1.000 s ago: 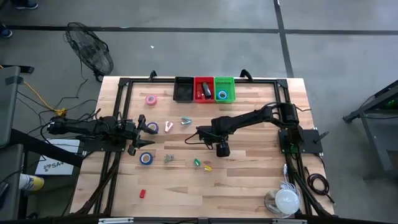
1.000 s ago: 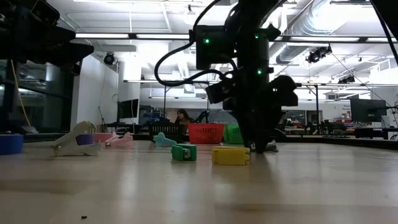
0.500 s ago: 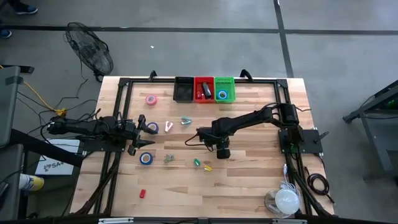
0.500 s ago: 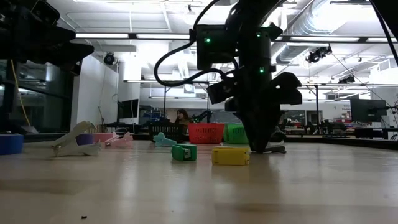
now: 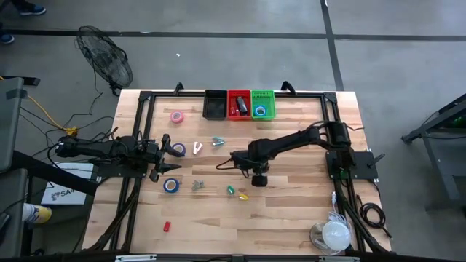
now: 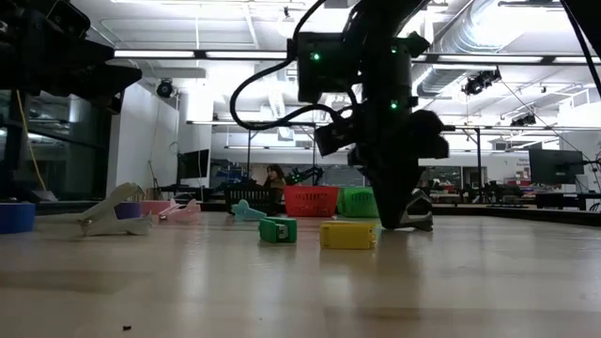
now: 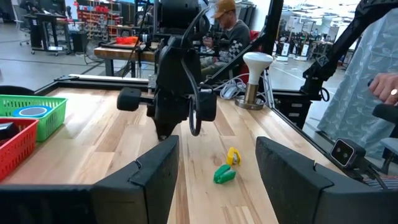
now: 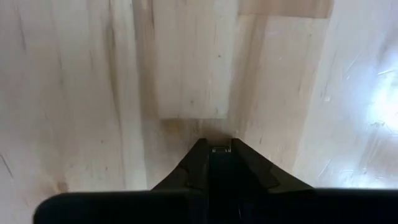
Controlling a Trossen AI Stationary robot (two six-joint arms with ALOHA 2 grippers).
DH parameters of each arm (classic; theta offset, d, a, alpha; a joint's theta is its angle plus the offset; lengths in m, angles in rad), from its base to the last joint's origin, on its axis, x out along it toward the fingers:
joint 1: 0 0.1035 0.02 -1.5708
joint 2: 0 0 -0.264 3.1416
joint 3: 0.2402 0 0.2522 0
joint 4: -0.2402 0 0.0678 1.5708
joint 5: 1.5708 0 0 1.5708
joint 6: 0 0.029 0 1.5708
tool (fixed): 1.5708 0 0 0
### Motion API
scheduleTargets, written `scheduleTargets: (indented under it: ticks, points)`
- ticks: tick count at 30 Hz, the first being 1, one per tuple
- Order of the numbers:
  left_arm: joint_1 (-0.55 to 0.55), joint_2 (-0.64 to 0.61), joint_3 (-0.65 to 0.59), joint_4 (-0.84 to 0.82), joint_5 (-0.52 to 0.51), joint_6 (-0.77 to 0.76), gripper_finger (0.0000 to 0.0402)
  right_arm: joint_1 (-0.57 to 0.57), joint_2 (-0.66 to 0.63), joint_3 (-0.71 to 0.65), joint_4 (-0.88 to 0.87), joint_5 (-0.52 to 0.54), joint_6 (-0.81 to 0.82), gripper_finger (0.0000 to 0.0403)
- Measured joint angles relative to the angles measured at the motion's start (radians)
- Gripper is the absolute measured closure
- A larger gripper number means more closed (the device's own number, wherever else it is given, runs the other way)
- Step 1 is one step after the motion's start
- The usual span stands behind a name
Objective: Pick and place Stapler, Stapler remover, tape
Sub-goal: Put the black staple remover into the black bin
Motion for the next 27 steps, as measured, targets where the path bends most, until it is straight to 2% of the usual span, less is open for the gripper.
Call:
scheduleTargets:
  ticks: [5,10,20,24,27]
  points:
    - [0.000,0.000,0.000,0.000,0.000,0.000,0.0191,0.012,-0.031,0.000,0.076,0.040,0.037,0.0367]
    - [0.000,0.000,0.000,0.000,0.000,0.000,0.0191,0.030,-0.063,0.001,0.240,0.067,0.042,0.0367]
    - [0.000,0.000,0.000,0.000,0.000,-0.003,0.0191,0.069,-0.072,0.002,0.734,0.203,-0.070,0.0367]
    - [0.000,0.000,0.023,-0.008,0.002,-0.141,0.0191,0.076,-0.074,0.002,0.947,0.242,-0.159,0.0367]
    - [0.000,0.000,0.044,-0.001,0.002,-0.172,0.0191,0.075,-0.074,0.002,1.050,0.246,-0.200,0.0367]
